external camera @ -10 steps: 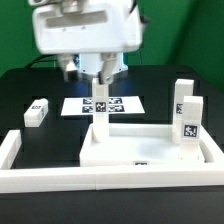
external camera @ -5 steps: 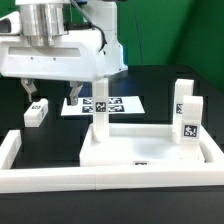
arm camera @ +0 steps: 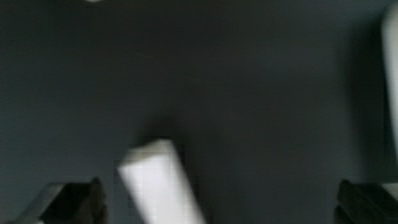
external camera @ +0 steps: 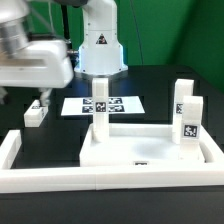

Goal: Assemble desk

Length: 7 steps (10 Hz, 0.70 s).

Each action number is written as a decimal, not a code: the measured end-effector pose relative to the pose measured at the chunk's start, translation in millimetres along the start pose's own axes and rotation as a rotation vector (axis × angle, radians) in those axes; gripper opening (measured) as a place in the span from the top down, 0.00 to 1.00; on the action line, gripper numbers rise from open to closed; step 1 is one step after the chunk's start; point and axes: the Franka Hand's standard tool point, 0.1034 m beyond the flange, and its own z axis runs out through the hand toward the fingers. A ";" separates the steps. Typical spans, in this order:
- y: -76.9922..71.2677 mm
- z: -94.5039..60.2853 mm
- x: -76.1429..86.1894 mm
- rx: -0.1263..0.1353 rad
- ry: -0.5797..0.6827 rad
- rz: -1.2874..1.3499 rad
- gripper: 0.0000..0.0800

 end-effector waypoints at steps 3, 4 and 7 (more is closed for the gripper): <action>2.5 6.9 -2.4 0.012 -0.164 0.014 0.19; 3.8 8.1 -0.3 0.013 -0.194 0.014 0.19; 3.0 34.1 -38.2 0.068 -0.529 -0.006 0.19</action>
Offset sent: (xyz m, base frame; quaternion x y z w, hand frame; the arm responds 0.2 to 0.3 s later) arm 0.0000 0.0000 0.0000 0.0000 -0.1296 0.0000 0.9916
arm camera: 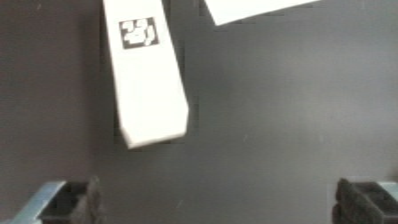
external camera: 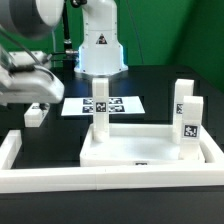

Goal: Assemble desk

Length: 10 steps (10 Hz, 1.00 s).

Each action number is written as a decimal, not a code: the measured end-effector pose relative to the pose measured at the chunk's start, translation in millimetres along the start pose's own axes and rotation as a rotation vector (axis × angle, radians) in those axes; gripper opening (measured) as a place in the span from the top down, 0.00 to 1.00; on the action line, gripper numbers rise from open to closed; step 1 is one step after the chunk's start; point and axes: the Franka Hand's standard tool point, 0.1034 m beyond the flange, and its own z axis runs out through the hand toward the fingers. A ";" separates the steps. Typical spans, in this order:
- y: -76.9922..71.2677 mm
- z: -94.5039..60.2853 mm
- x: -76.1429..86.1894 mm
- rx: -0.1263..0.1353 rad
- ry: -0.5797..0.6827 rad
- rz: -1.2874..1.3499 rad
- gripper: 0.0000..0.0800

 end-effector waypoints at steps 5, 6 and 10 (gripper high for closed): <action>-3.6 5.1 -3.2 -0.001 -0.025 0.004 0.19; 12.3 14.3 -6.9 0.017 -0.089 0.033 0.19; 39.5 16.5 12.3 0.002 -0.181 0.068 0.19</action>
Offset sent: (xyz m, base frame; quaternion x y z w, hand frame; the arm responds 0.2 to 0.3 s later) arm 0.0000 0.0000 0.0000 0.0000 0.0000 0.0000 1.0000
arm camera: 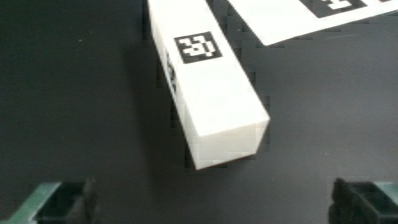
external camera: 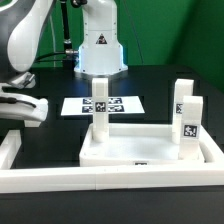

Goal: Assemble desk

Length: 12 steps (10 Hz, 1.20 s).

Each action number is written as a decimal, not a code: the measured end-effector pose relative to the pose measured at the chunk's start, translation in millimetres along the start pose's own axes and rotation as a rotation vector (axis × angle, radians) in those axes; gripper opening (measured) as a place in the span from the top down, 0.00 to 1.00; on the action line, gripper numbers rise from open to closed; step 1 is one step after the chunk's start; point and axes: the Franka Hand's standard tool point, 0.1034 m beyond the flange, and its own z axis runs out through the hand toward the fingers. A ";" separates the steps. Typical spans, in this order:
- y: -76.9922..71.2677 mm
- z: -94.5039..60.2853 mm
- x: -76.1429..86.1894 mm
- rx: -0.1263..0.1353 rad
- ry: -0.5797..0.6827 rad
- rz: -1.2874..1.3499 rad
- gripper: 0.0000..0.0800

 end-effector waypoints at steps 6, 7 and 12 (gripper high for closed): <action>-2.8 33.3 -6.0 -0.001 0.000 0.015 0.19; -3.0 41.4 -7.9 -0.001 -0.011 0.020 0.19; -1.5 43.8 -8.4 0.003 -0.016 0.029 0.32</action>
Offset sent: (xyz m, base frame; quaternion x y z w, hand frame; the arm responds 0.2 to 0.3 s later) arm -0.0326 0.0251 -0.0004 0.0109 -0.0154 0.0148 0.9997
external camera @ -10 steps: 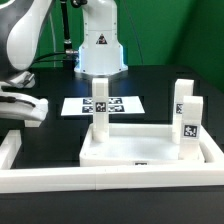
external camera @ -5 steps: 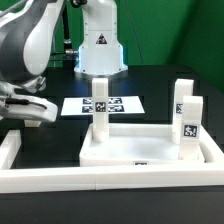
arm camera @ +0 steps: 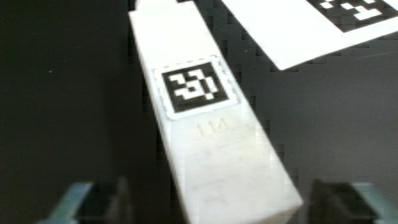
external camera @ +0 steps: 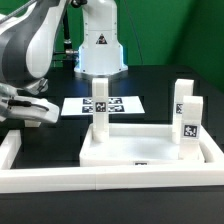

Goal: Assemble desk

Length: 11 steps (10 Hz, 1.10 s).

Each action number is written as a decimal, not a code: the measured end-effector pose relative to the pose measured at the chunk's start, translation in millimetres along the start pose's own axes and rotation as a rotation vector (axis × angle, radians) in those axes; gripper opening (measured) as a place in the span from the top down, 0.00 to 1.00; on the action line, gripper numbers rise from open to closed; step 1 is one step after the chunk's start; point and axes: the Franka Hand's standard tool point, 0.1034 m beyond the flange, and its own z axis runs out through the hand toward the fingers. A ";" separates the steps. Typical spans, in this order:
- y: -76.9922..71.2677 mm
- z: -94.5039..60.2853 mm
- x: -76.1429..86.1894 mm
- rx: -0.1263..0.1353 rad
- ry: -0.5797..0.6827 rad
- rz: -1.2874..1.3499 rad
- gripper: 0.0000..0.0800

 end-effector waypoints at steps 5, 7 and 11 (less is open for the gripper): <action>1.2 0.0 -0.1 0.002 0.000 0.002 0.63; 1.6 -0.1 -0.2 0.003 0.000 0.002 0.63; -27.5 -67.6 -44.1 0.020 0.024 -0.010 0.63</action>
Offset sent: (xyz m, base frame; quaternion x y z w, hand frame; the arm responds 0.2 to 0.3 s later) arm 0.0000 0.0000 0.0000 0.0000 0.0000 0.0000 1.0000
